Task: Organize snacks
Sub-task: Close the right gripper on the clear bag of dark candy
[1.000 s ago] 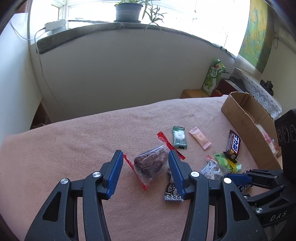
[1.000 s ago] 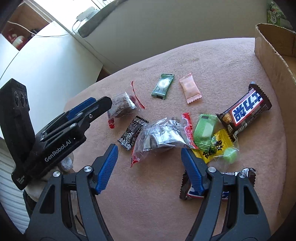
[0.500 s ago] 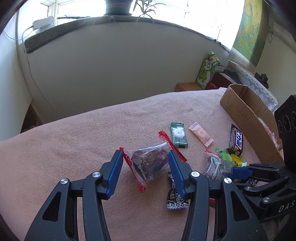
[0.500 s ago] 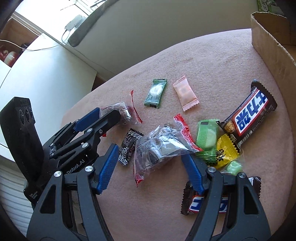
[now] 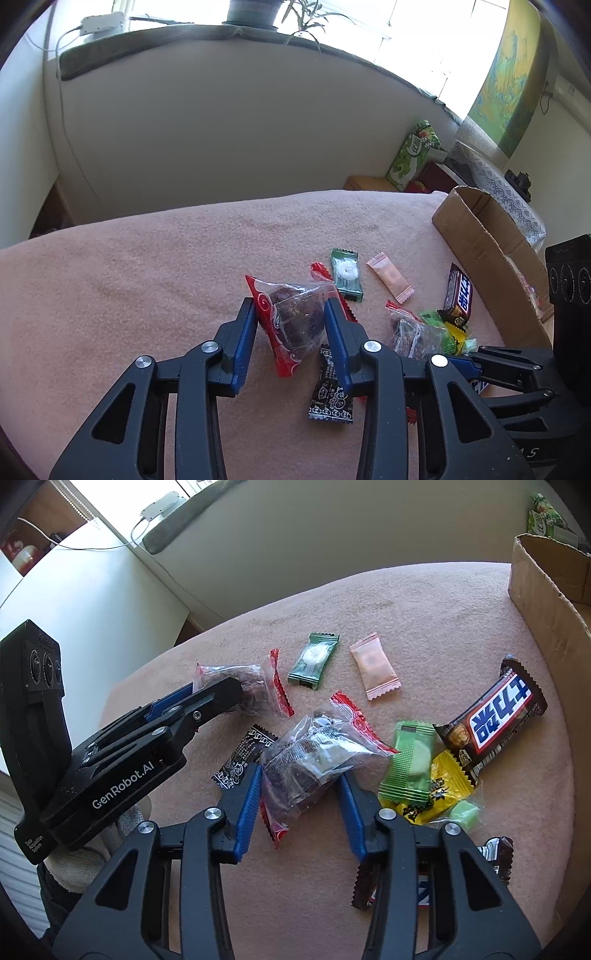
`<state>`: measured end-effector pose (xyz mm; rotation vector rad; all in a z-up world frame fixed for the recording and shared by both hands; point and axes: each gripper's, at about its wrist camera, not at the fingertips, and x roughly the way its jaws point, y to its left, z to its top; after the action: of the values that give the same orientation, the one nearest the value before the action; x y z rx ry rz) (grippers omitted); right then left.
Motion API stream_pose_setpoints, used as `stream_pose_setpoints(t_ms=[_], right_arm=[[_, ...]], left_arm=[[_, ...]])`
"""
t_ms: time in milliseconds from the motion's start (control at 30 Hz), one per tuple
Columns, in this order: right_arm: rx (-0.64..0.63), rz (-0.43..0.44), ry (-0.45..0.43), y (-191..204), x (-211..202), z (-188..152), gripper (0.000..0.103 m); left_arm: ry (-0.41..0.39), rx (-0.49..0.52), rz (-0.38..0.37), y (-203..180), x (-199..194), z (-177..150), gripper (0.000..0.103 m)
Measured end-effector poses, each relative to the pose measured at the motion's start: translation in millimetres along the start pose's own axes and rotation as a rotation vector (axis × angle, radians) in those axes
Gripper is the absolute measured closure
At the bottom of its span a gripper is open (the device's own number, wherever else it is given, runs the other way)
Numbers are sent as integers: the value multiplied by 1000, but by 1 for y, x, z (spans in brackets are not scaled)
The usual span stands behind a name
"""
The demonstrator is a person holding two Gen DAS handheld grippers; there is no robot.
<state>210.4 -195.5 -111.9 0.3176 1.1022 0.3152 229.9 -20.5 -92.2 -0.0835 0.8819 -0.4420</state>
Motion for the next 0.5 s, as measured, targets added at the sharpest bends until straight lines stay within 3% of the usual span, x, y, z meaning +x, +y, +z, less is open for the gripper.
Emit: stream_pose_setpoints(t_ms=[500], right_arm=[[-87,-15,-69,16,-21,-17,63]], left_arm=[[-92,-50,18,-1,-37,-2,68]])
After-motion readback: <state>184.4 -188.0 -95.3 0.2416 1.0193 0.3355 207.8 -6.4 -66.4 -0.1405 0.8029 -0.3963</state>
